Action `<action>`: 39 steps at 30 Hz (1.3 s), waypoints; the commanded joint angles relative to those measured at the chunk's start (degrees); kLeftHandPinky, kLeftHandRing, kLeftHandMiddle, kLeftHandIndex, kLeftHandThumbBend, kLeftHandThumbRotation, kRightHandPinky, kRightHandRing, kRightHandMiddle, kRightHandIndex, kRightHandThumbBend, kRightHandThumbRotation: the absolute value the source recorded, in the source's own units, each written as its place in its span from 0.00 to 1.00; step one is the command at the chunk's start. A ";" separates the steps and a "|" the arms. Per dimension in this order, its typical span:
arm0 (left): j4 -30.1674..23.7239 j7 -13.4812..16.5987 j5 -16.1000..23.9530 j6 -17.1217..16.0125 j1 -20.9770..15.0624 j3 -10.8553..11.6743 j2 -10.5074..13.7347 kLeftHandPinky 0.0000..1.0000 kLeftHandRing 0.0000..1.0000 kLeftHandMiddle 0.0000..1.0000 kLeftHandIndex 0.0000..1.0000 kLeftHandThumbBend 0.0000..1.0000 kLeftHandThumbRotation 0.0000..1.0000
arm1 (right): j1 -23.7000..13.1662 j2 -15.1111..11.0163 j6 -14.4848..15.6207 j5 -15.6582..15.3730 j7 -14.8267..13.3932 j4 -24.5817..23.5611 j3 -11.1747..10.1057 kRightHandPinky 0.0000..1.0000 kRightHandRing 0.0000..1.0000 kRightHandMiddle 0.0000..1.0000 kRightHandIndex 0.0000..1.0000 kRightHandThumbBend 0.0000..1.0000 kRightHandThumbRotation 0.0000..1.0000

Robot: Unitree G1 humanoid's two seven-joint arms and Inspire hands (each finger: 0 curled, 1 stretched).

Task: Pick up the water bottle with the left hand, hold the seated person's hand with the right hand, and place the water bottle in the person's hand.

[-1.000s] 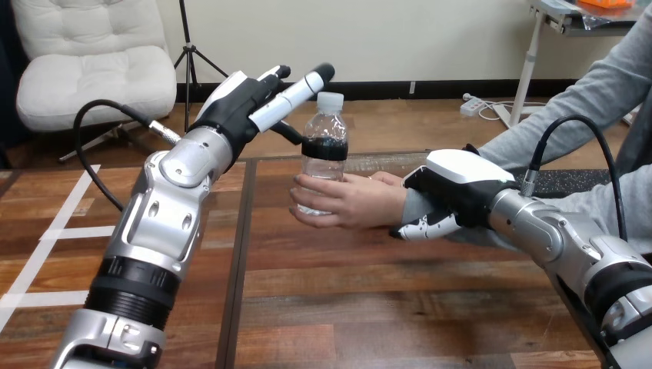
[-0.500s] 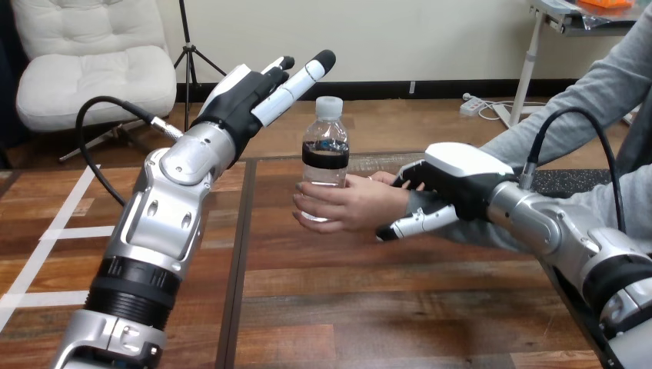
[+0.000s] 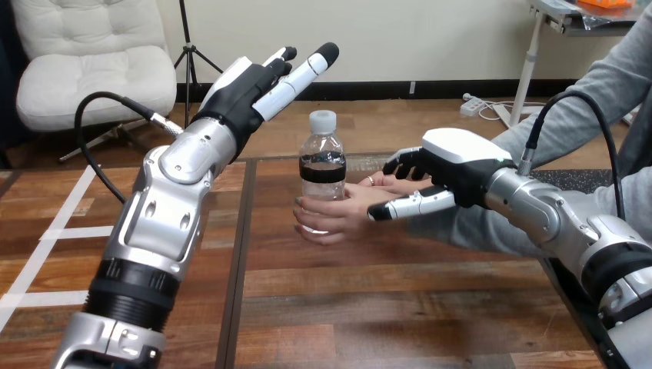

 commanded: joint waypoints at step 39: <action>-8.38 5.24 -6.16 -6.01 6.94 6.85 -1.25 0.93 0.95 0.98 0.98 0.85 0.86 | 2.05 -1.92 -3.80 11.08 1.95 -3.82 -9.82 0.73 0.82 0.83 0.85 1.00 1.00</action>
